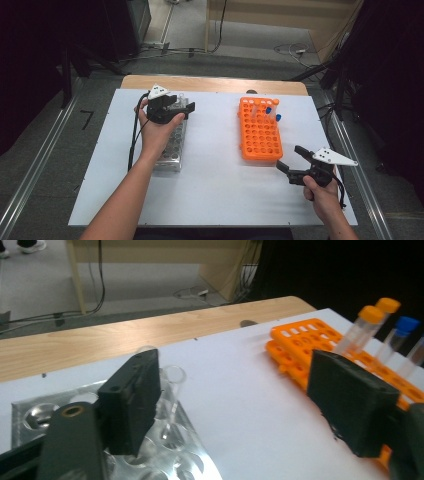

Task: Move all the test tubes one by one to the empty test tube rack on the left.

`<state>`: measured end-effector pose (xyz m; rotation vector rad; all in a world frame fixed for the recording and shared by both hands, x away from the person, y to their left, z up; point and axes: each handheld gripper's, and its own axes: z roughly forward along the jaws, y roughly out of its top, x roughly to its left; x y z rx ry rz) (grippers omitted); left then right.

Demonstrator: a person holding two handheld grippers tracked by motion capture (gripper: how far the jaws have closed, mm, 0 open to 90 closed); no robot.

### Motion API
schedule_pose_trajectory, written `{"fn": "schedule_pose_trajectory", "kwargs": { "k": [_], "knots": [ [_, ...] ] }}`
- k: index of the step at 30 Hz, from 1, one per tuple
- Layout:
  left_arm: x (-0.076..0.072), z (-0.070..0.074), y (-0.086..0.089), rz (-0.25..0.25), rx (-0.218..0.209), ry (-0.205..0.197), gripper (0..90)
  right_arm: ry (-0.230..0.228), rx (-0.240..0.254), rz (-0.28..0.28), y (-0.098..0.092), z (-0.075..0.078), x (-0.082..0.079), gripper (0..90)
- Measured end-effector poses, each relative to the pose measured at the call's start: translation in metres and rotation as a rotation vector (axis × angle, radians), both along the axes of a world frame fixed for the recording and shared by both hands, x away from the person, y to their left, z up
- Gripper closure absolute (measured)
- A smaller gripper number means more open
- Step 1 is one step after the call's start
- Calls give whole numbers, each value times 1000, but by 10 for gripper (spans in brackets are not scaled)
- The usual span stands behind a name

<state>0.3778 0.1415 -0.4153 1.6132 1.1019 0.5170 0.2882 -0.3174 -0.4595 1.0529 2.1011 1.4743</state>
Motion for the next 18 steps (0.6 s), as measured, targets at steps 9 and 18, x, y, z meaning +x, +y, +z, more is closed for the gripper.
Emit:
{"fn": "schedule_pose_trajectory", "kwargs": {
  "k": [9,18],
  "knots": [
    [-37,6,-6,-81,-36,-26,34,-19,-9,-13,8,12,17,39],
    [-72,4,-10,-127,-11,-57,0,-9,-21,-38,12,15,45,47]
  ]
}}
